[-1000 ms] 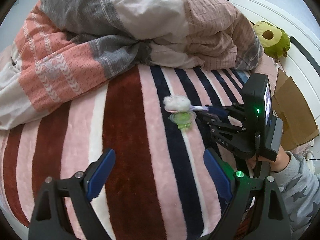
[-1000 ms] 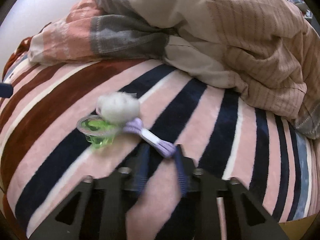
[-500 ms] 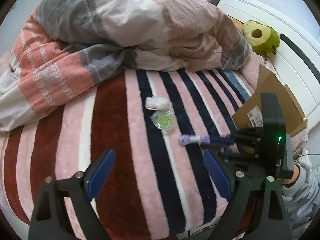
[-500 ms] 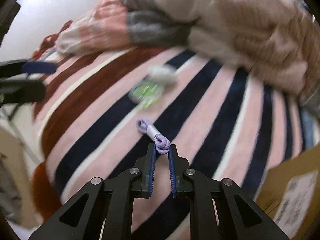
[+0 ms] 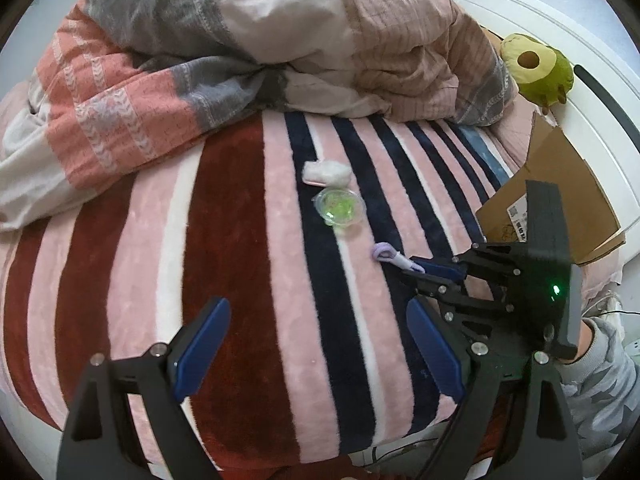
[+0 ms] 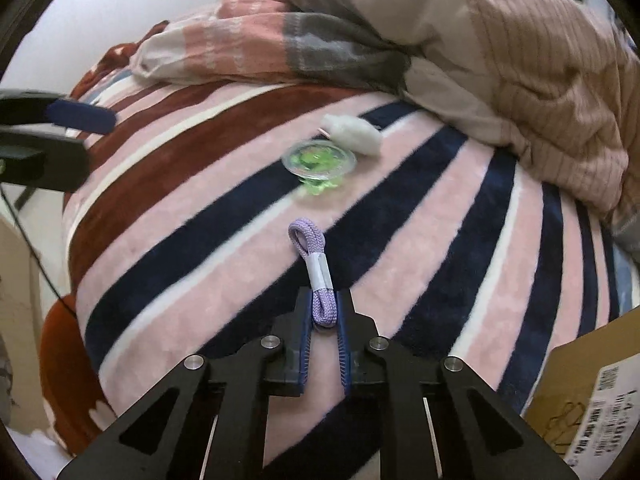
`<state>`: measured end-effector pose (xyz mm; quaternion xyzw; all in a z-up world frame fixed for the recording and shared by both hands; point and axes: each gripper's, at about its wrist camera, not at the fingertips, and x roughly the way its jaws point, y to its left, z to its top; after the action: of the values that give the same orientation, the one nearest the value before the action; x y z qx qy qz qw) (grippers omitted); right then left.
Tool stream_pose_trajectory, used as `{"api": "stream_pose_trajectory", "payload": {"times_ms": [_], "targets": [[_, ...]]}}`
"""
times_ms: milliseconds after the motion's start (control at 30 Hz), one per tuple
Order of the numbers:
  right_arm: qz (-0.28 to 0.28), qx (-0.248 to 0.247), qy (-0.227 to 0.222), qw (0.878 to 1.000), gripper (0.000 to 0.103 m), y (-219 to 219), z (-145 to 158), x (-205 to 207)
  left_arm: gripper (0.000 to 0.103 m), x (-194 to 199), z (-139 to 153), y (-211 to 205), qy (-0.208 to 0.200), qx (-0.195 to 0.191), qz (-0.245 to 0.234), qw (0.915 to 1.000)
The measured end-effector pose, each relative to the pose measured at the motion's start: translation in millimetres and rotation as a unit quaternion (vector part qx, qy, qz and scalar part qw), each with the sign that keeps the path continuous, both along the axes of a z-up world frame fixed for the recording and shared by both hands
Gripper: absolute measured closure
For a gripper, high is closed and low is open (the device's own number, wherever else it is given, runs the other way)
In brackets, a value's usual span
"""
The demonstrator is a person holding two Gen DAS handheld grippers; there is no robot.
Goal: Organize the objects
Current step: 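Move the right tool back and grasp the purple-tagged keys, then carry the purple-tagged keys into the cardboard box and release them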
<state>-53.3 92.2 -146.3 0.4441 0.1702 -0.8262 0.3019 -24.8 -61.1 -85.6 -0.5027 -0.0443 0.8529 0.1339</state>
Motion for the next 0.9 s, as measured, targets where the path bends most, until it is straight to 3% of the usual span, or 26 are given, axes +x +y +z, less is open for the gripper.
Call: {"api": "stream_pose_trajectory", "payload": {"times_ms": [233,367,533,900], "targets": [[0.049,-0.055,0.036,0.997,0.096,0.6,56.0,33.8,0.017,7.7,27.9,25.6,0.036,0.027,-0.039,0.9982],[0.072,-0.083,0.071,0.991,0.096,4.0,89.2,54.6,0.043,12.2,48.3,42.0,0.049,0.047,-0.062,0.9958],[0.07,-0.094,0.102,0.988,0.096,13.7,119.5,67.7,0.067,16.4,74.7,63.1,0.071,0.067,-0.083,0.9918],[0.019,-0.088,0.136,0.987,0.096,82.0,163.6,67.4,0.07,8.3,120.1,137.0,0.107,0.054,-0.131,0.9841]]}}
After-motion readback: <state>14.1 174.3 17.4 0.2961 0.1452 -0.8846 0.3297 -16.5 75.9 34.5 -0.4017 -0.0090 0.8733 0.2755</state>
